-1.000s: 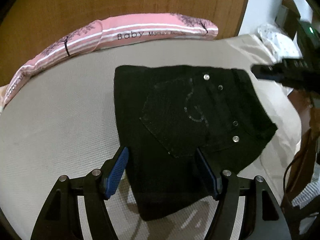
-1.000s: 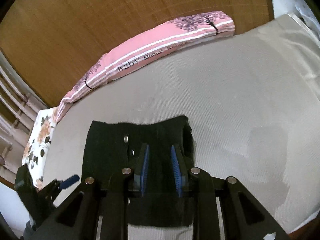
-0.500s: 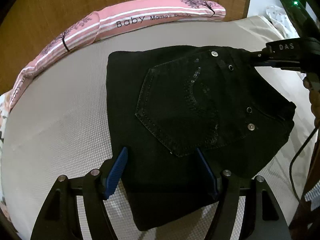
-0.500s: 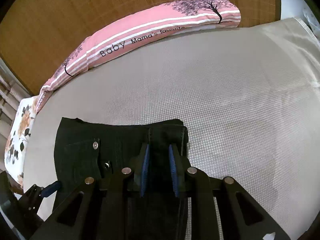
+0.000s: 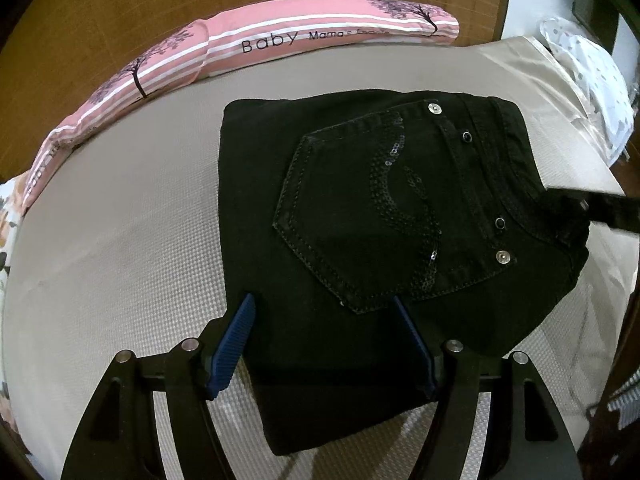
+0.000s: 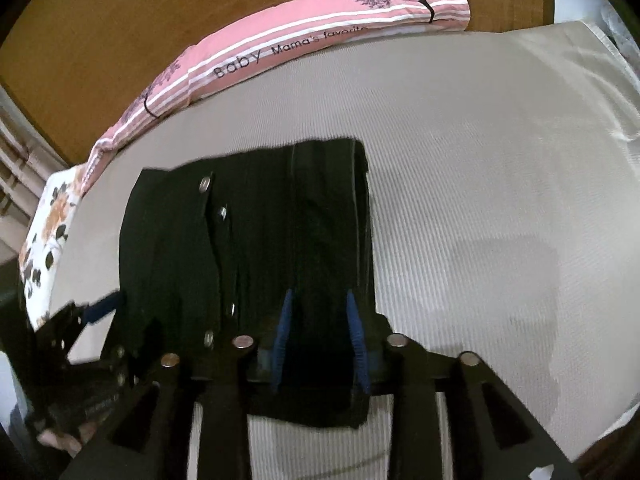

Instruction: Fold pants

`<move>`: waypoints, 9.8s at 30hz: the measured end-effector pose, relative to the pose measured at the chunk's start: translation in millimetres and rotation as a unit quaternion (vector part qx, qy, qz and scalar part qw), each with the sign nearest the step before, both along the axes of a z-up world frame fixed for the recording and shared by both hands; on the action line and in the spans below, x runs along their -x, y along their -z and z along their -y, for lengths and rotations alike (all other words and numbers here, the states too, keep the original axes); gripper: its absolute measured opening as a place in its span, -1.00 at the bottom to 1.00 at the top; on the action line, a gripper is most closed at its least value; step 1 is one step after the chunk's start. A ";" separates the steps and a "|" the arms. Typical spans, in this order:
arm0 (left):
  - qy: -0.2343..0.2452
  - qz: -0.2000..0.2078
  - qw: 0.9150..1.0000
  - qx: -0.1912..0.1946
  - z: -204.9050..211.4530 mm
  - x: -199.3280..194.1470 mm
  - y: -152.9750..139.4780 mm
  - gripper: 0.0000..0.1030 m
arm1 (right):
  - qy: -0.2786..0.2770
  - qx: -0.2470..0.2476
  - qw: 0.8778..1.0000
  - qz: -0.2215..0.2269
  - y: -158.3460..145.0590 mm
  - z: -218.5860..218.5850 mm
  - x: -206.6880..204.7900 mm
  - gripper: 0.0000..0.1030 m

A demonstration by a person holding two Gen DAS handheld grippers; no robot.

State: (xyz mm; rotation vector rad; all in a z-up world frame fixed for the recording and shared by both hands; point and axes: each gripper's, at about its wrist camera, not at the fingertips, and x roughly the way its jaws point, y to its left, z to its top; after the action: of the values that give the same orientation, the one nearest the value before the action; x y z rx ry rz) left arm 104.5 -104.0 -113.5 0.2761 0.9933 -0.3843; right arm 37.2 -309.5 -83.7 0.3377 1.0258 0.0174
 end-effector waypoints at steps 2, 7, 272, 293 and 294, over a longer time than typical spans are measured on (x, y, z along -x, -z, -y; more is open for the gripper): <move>-0.003 0.000 1.000 0.001 -0.4 1.0 -0.8 0.37 | -0.003 0.012 1.000 -0.002 -0.8 -2.3 8.8 -0.22; -0.006 0.002 1.000 -0.001 -1.5 7.7 -3.9 0.37 | 0.004 0.011 1.000 0.010 -5.1 -0.3 29.4 -0.16; -0.226 0.086 0.970 0.012 -194.9 38.4 -74.6 0.64 | -0.059 0.092 0.985 0.130 -65.5 -215.7 -0.8 0.97; -0.222 0.089 0.971 0.003 -194.9 36.8 -73.3 0.64 | -0.061 0.113 0.983 0.129 -65.5 -224.1 6.7 0.97; -0.221 0.088 0.971 0.003 -194.7 36.0 -72.9 0.64 | -0.060 0.115 0.983 0.129 -65.5 -224.1 6.7 0.97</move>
State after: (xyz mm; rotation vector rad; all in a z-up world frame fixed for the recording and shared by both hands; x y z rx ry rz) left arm 68.5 90.7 -40.6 0.0749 0.8484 0.0432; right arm 30.5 -85.5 -18.2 0.0597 0.7804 0.0506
